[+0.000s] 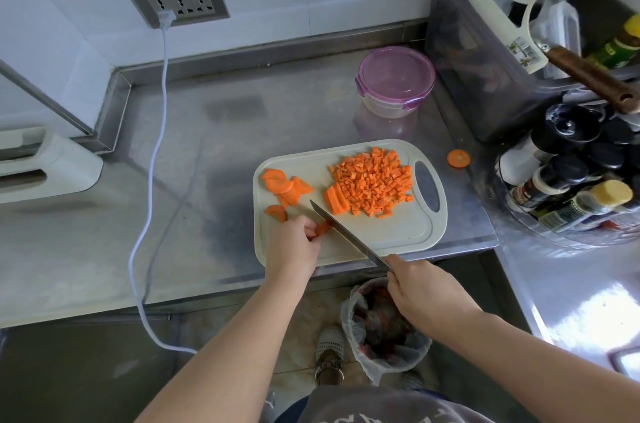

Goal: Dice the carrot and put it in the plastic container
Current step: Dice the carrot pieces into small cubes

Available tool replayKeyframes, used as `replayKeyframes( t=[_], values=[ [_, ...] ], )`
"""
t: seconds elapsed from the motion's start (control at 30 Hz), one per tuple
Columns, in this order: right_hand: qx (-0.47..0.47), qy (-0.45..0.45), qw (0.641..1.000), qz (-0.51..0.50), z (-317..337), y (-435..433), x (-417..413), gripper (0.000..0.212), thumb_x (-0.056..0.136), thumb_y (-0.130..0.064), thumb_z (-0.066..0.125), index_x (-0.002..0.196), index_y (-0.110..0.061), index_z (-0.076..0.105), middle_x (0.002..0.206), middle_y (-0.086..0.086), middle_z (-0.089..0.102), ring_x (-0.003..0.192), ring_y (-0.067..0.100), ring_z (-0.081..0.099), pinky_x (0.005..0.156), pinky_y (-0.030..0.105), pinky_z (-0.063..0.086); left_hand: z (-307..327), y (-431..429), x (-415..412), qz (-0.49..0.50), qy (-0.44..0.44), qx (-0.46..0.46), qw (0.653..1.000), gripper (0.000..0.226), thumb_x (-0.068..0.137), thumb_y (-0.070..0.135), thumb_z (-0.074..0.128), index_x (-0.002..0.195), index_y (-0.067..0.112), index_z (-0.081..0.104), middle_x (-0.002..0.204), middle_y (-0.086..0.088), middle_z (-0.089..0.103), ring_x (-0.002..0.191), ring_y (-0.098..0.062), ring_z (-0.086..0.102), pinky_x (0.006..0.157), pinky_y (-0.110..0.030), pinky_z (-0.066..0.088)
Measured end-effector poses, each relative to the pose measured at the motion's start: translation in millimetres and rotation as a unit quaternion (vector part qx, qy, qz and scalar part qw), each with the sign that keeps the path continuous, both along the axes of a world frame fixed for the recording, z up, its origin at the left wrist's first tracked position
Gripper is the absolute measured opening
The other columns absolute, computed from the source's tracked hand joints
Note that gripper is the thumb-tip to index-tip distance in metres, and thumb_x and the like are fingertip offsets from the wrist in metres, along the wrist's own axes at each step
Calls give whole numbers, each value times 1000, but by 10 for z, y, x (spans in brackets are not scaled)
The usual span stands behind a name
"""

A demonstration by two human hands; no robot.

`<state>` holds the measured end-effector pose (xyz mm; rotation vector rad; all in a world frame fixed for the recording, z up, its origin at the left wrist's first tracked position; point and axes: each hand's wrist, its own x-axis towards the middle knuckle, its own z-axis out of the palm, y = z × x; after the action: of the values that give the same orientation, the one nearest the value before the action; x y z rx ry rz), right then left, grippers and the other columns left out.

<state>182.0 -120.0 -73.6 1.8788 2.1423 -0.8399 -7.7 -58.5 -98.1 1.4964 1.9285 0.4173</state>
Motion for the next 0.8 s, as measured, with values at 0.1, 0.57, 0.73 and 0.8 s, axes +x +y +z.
replayKeyframes(
  t=[0.1,0.57,0.73,0.8],
  values=[
    [-4,2,1000,-1,1,7,1,20,101,-25,36,119,-21,45,88,1,65,74,20,63,69,39,57,10,-4,14,5,0,7,1000,11,87,16,66,98,13,67,96,2,70,87,-12,64,76,-23,49],
    [7,24,1000,2,115,-49,-50,23,102,-28,33,122,-22,44,90,1,65,78,21,63,71,40,55,-14,-36,-5,14,-8,24,1000,13,86,22,69,95,13,70,91,1,72,87,-16,66,80,-32,53],
    [-2,-4,1000,18,81,-59,-51,25,100,-21,38,125,-19,41,90,2,63,76,20,62,69,39,56,-5,-37,10,13,-7,32,999,6,86,20,68,88,15,68,85,2,71,78,-14,66,69,-25,52],
    [-8,-27,999,45,77,-61,-76,29,99,-15,41,128,-16,39,92,3,63,75,19,60,68,37,56,-11,-37,11,11,-4,33,999,4,86,19,67,87,15,68,83,2,70,74,-13,65,62,-20,49]
  ],
)
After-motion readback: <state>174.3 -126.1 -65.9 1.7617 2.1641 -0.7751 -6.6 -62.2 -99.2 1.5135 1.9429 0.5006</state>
